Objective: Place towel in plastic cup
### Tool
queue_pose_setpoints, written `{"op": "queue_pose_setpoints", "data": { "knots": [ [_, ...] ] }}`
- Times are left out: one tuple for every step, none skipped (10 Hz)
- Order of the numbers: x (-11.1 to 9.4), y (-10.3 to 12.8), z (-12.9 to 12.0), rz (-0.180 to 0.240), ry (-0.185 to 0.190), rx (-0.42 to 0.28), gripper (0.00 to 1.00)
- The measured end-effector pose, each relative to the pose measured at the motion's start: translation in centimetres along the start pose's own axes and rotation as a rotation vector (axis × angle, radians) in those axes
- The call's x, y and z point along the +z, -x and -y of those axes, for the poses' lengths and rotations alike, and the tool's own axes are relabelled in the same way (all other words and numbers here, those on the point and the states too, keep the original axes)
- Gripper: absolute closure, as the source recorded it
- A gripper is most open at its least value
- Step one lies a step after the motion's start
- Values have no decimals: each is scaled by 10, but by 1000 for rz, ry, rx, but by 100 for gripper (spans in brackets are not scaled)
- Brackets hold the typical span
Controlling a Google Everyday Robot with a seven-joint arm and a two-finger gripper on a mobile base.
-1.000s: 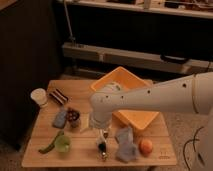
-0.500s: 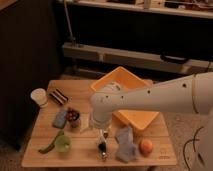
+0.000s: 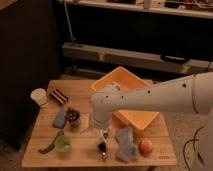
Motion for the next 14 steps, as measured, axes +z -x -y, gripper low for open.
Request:
{"op": "queue_pose_setpoints", "data": {
  "knots": [
    [0, 0, 0, 0, 0, 0, 20],
    [0, 0, 0, 0, 0, 0, 20],
    [0, 0, 1, 0, -1, 0, 20],
    [0, 0, 3, 3, -6, 8, 20],
    [-1, -2, 13, 8, -22, 28, 20],
    [-2, -4, 20, 9, -29, 42, 20],
    [-4, -7, 37, 15, -37, 69, 20],
    [-7, -12, 53, 19, -40, 91, 20],
    [-10, -15, 64, 23, -44, 105, 20],
    [-15, -20, 84, 29, -53, 131, 20],
    [-19, -24, 97, 36, -60, 146, 20],
    [-22, -25, 106, 42, -67, 154, 20],
    [-22, -26, 112, 49, -77, 152, 20],
    [-19, -26, 116, 54, -89, 145, 20]
  ]
}}
